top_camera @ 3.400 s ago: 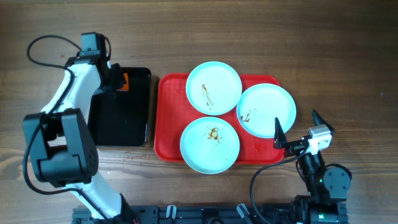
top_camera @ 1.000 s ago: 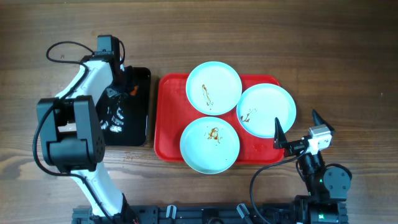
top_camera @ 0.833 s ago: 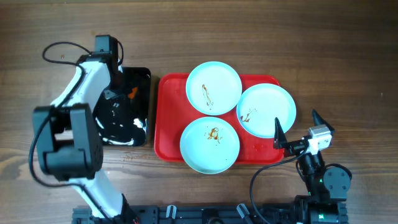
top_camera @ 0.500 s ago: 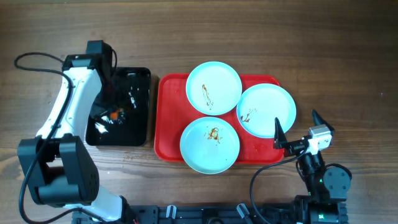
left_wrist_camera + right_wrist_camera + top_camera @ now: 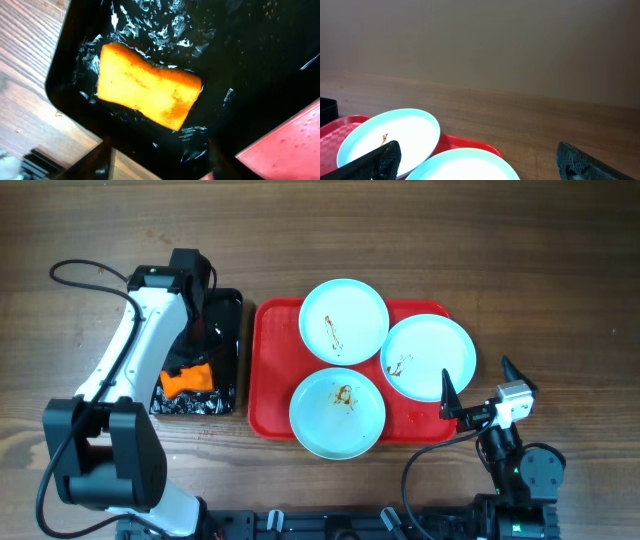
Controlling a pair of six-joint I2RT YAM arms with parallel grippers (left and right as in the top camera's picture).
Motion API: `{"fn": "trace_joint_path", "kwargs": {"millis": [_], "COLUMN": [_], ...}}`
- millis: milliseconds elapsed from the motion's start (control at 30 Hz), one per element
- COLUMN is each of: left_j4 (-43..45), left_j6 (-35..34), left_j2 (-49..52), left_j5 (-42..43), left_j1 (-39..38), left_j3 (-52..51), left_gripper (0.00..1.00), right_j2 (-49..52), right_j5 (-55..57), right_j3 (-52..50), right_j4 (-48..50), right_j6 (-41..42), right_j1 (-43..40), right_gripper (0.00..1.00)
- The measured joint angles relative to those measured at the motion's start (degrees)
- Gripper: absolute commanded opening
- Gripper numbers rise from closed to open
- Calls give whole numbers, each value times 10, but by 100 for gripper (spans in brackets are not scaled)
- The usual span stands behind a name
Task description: Clean dirty plates on tray and stack at the side
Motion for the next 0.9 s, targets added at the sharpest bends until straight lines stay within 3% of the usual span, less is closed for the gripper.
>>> {"fn": "trace_joint_path", "kwargs": {"millis": [100, 133, 233, 267, 333, 400, 433, 567, 700, 900], "left_j4": [-14, -14, 6, 19, 47, 53, 53, 86, 138, 212], "left_j6": [1, 1, -1, -1, -2, -2, -5, -10, -17, -20], "left_j2": [0, 0, 0, 2, 1, 1, 1, 1, 1, 1], "left_j5": [0, 0, 13, 29, 50, 65, 72, 78, 82, 68], "left_j1": [0, 0, 0, 0, 0, 0, 0, 0, 0, 0], "left_j3": [0, -1, -29, -57, -96, -123, -136, -167, -191, -195], "left_gripper": [66, 59, 12, 4, 7, 27, 31, 26, 34, 32], "right_j2": [0, 0, 0, 0, 0, 0, 0, 0, 0, 0], "right_j5": [0, 0, 0, 0, 0, 0, 0, 0, 0, 0], "right_j3": [0, 0, 0, 0, 0, 0, 0, 0, 0, 0], "right_j4": [0, 0, 0, 0, 0, 0, 0, 0, 0, 0], "right_j6": [0, 0, 0, 0, 0, 0, 0, 0, 0, 0], "right_j1": [0, 0, 0, 0, 0, 0, 0, 0, 0, 0], "right_gripper": [100, 100, 100, 100, 100, 100, 100, 100, 100, 100]}}
